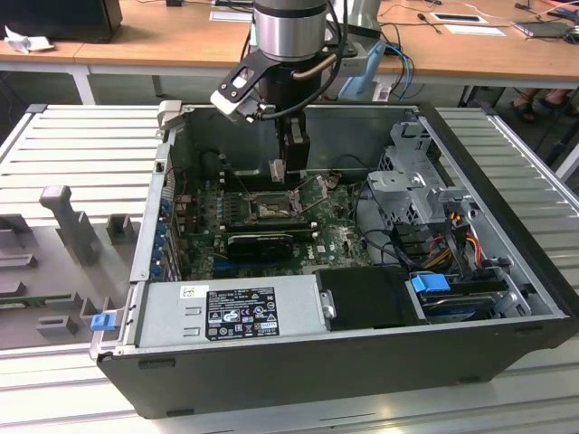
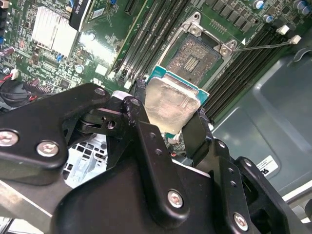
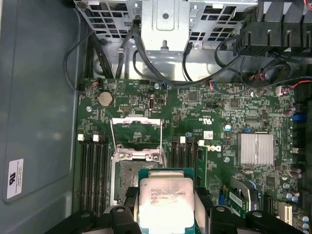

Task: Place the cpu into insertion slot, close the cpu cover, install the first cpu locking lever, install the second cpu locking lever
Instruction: 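Place the cpu into insertion slot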

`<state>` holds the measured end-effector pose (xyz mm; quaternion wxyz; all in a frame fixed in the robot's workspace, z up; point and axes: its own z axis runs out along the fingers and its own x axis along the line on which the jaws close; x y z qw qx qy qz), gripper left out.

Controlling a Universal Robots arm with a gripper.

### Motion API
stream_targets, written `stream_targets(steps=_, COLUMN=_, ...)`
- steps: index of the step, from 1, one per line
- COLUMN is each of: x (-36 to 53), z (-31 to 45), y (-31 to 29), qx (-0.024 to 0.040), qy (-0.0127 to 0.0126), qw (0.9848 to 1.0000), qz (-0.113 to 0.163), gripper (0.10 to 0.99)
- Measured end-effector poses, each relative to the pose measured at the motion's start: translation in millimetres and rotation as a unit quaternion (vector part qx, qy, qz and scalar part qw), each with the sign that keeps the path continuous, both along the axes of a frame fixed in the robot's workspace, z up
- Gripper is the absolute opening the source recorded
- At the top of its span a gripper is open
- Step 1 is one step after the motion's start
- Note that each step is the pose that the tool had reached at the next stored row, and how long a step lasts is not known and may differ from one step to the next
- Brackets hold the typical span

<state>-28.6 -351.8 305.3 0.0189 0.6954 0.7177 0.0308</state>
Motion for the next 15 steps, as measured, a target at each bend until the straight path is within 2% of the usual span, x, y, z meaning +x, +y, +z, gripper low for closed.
stream_targets(steps=11, x=0.0, z=-2.5, y=0.0, qx=0.0001, qy=-0.0001, qw=1.0, qz=0.0, gripper=0.541)
stream_targets(steps=15, x=0.0, z=-4.4, y=0.0, qx=0.0, qy=0.0008, qw=1.0, qz=0.0, gripper=0.541)
